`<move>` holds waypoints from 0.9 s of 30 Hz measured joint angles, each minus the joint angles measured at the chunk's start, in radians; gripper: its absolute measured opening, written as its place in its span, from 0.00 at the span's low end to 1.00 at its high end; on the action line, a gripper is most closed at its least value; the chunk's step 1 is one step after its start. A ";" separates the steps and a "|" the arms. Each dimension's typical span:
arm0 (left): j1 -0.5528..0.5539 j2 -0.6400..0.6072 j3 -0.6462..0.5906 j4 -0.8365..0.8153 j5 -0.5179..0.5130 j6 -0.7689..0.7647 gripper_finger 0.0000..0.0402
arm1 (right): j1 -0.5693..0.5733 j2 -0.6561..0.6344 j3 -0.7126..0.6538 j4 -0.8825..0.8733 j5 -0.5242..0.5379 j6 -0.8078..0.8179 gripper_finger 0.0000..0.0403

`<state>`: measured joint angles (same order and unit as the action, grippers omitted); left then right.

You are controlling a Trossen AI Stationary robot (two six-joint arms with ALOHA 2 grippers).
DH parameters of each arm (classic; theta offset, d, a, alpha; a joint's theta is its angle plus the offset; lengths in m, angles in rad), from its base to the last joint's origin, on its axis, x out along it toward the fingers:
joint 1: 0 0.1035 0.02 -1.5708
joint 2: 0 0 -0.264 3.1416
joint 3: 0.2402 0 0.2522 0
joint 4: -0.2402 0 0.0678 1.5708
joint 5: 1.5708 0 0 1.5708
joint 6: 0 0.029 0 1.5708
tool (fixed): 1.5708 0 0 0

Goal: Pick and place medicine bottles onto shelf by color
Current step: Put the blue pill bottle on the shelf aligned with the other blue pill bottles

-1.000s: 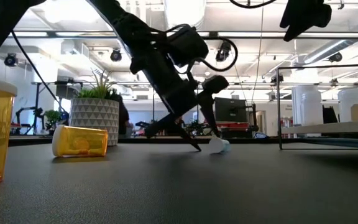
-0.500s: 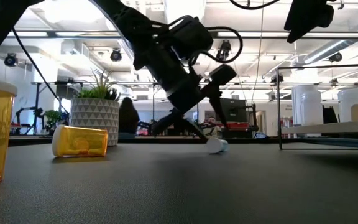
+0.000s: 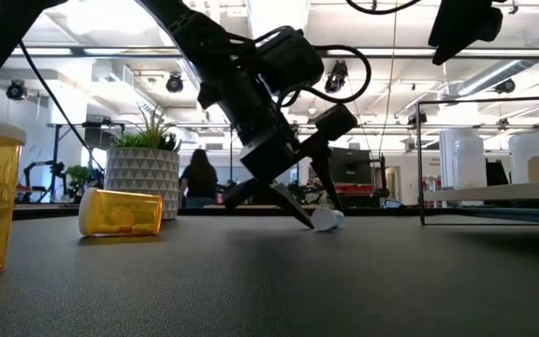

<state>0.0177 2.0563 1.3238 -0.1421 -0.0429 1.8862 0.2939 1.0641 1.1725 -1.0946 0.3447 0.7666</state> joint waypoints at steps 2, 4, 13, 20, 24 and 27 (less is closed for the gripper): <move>0.000 0.001 0.003 -0.010 -0.013 -0.027 0.42 | 0.000 0.000 0.000 0.000 0.000 0.000 0.56; -0.001 0.001 0.003 -0.020 -0.021 -0.065 0.38 | 0.000 0.000 0.000 0.000 0.000 -0.001 0.56; 0.000 0.001 0.003 -0.035 -0.029 -0.446 0.22 | 0.000 0.000 0.000 0.002 0.000 -0.006 0.56; 0.000 0.001 0.008 -0.055 -0.027 -0.967 0.21 | 0.000 0.000 0.000 0.004 0.000 -0.008 0.56; 0.000 0.000 0.008 -0.054 -0.023 -1.216 0.21 | 0.000 0.000 0.000 0.008 0.000 -0.008 0.56; 0.000 -0.004 0.007 -0.052 -0.022 -1.379 0.21 | 0.000 0.000 0.000 0.008 0.000 -0.008 0.56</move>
<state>0.0174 2.0525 1.3311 -0.1937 -0.0653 0.5073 0.2939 1.0641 1.1725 -1.0870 0.3449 0.7586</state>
